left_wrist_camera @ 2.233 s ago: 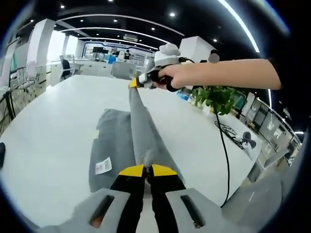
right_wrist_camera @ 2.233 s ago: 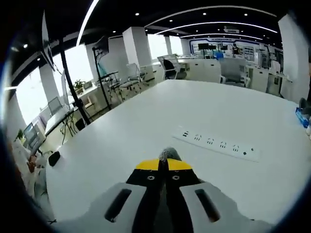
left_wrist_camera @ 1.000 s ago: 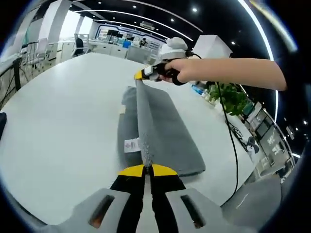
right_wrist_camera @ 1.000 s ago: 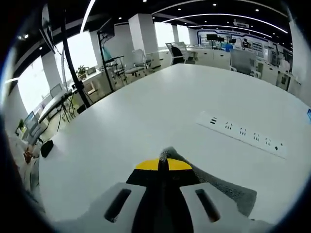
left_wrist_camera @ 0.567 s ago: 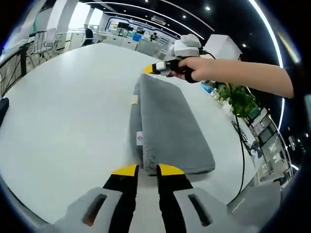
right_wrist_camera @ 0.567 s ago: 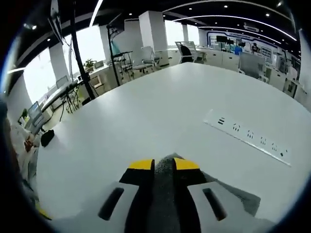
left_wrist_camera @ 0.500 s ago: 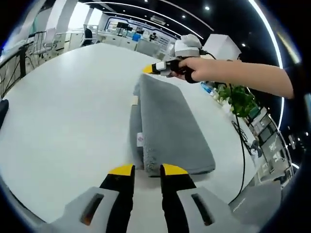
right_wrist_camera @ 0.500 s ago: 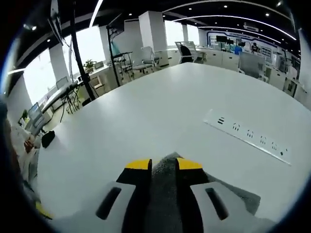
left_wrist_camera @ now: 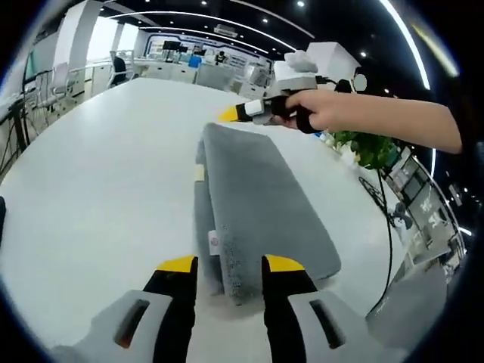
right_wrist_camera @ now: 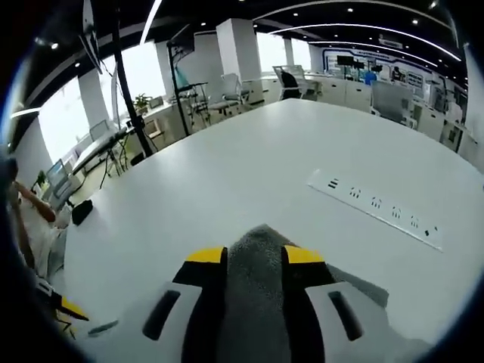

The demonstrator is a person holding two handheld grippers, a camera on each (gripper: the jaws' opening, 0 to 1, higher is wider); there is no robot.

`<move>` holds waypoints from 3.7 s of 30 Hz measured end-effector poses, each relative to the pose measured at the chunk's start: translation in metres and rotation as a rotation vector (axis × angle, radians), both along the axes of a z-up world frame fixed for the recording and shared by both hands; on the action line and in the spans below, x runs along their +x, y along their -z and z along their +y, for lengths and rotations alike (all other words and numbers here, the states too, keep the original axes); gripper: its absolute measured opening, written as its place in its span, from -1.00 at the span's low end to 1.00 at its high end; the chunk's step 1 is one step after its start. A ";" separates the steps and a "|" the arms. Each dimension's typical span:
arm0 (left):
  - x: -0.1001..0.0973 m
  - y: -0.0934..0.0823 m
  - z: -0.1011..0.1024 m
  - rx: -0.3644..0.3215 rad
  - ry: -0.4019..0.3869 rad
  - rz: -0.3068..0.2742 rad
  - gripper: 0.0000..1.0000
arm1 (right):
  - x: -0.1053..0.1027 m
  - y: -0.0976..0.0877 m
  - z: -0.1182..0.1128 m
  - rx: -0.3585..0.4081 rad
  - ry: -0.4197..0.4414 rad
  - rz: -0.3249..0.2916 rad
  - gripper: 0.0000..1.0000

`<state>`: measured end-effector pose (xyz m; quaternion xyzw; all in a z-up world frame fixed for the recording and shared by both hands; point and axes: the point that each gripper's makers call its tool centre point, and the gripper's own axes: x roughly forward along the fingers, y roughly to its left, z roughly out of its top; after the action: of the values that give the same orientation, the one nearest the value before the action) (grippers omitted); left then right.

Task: Fold the towel on the table until its edges align and the towel forms a compact rectangular stack.

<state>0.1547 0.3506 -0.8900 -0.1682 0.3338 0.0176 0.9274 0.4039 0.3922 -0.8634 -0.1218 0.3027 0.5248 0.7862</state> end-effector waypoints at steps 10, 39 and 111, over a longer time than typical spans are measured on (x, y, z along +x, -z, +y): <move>0.030 -0.006 0.011 0.021 0.011 -0.002 -0.29 | 0.017 0.010 -0.040 0.001 0.051 0.027 -0.43; 0.116 0.001 0.040 0.080 0.107 -0.026 -0.46 | -0.018 0.028 -0.141 0.000 0.192 0.076 -0.37; 0.149 0.030 -0.123 0.089 0.337 0.056 -0.89 | -0.032 0.058 -0.300 -0.130 0.394 0.046 -0.93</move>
<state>0.3042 0.2274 -0.9204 -0.0679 0.3819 -0.1187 0.9140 0.3723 0.0921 -0.9216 -0.0988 0.3720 0.3430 0.8569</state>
